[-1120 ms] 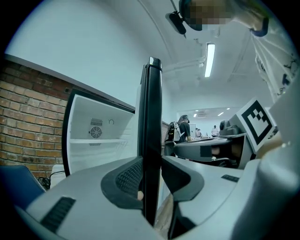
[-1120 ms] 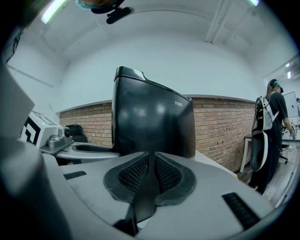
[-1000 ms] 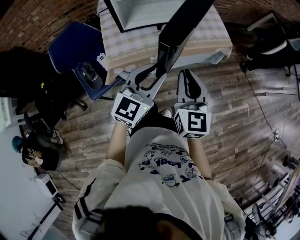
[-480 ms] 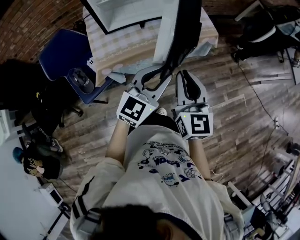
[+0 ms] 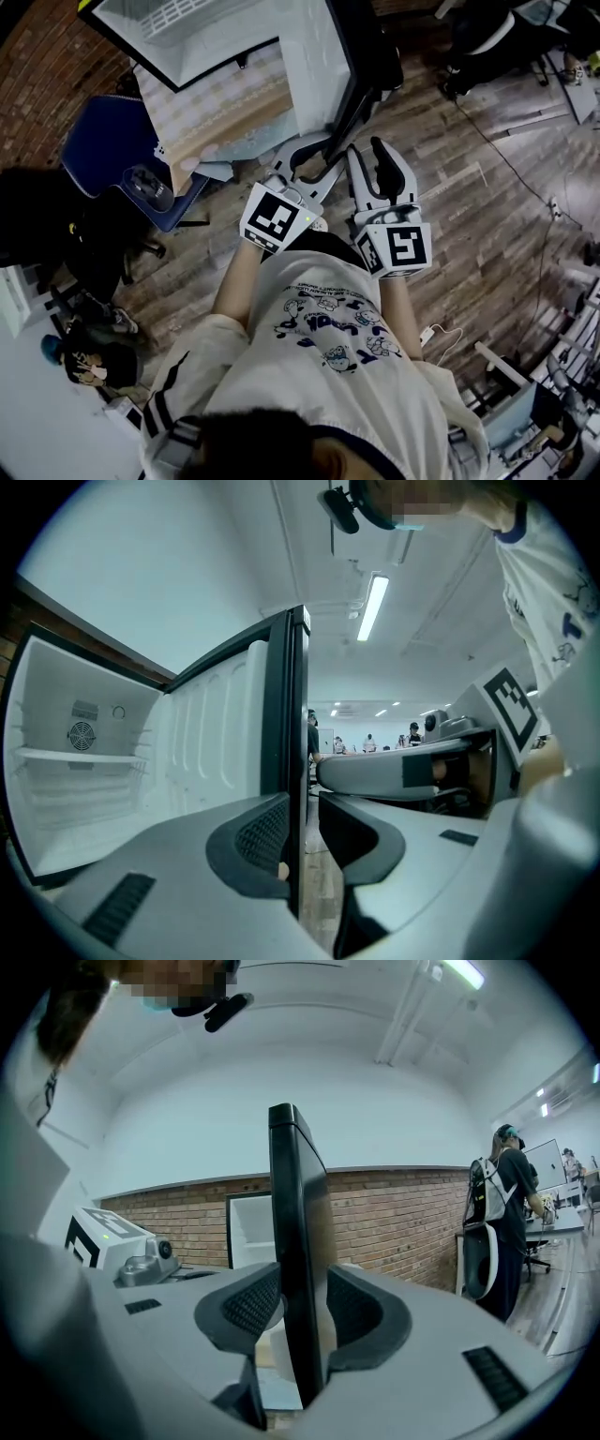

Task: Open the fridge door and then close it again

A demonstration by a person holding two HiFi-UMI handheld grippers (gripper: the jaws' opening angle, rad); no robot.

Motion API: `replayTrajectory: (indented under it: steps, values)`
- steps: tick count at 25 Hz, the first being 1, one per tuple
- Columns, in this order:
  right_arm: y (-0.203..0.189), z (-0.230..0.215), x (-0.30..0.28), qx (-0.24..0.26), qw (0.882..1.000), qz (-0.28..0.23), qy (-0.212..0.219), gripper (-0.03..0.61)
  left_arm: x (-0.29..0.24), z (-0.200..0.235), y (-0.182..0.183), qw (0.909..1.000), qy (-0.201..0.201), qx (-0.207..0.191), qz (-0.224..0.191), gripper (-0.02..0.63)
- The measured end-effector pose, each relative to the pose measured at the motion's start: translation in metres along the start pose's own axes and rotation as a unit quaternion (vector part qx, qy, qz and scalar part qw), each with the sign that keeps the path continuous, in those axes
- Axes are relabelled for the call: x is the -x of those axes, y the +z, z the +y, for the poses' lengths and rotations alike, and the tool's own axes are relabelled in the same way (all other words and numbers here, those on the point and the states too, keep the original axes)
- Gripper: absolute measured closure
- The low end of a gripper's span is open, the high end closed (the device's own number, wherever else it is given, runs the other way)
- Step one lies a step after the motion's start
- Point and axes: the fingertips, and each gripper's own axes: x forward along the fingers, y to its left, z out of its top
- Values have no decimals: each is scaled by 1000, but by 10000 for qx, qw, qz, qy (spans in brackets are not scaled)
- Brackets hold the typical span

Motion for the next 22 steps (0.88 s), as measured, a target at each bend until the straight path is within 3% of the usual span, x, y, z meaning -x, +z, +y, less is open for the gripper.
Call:
replayTrajectory:
  steps: [5, 17, 22]
  values:
    - [8, -32, 2, -8, 9997, 17, -241, 428, -26, -15, 2, 9996, -264, 23, 8, 505]
    - [14, -67, 1, 96, 9999, 101, -9, 422, -70, -31, 8, 9973, -730, -59, 40, 505]
    - [15, -84, 0, 149, 9994, 181, -253, 420, -85, -37, 12, 9962, -863, -126, 6, 505]
